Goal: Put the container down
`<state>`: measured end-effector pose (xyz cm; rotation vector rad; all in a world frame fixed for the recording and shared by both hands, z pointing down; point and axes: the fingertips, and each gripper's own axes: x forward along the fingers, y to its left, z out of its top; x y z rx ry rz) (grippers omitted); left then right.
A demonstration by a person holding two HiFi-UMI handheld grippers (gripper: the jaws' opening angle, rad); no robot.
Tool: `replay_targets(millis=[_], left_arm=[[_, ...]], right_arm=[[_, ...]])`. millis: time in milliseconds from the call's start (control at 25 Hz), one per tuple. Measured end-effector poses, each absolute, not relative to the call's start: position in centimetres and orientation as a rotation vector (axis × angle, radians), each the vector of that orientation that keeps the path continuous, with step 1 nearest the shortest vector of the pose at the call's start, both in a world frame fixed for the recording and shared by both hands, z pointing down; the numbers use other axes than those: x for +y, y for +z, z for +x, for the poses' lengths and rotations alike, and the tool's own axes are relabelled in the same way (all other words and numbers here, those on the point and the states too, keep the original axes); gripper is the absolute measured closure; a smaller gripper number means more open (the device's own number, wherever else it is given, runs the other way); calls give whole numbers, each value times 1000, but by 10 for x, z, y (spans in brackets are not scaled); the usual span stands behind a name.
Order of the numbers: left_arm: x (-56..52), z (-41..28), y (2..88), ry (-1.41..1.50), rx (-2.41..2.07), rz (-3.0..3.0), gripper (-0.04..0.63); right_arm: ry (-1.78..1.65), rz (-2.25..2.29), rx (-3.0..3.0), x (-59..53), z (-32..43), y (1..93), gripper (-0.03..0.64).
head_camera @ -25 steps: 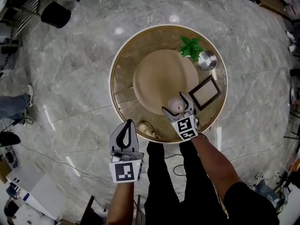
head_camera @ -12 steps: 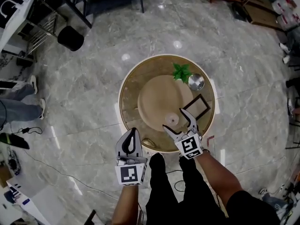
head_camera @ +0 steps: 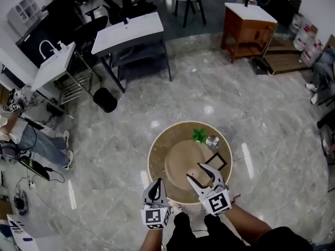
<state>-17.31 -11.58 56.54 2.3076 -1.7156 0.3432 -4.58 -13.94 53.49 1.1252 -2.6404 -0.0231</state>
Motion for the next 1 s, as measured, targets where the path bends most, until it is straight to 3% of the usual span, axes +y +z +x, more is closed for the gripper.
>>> replay_targets(millis=[520,1000], left_arm=[[-82,-139,490,244,-1731,2337,601],[-104,-153,451,197,-1834,2401,601]], right_arm=[[-130,1216,-2721,-93,-9,429,606],[-251,1258,-2737,-113,2,400,618]])
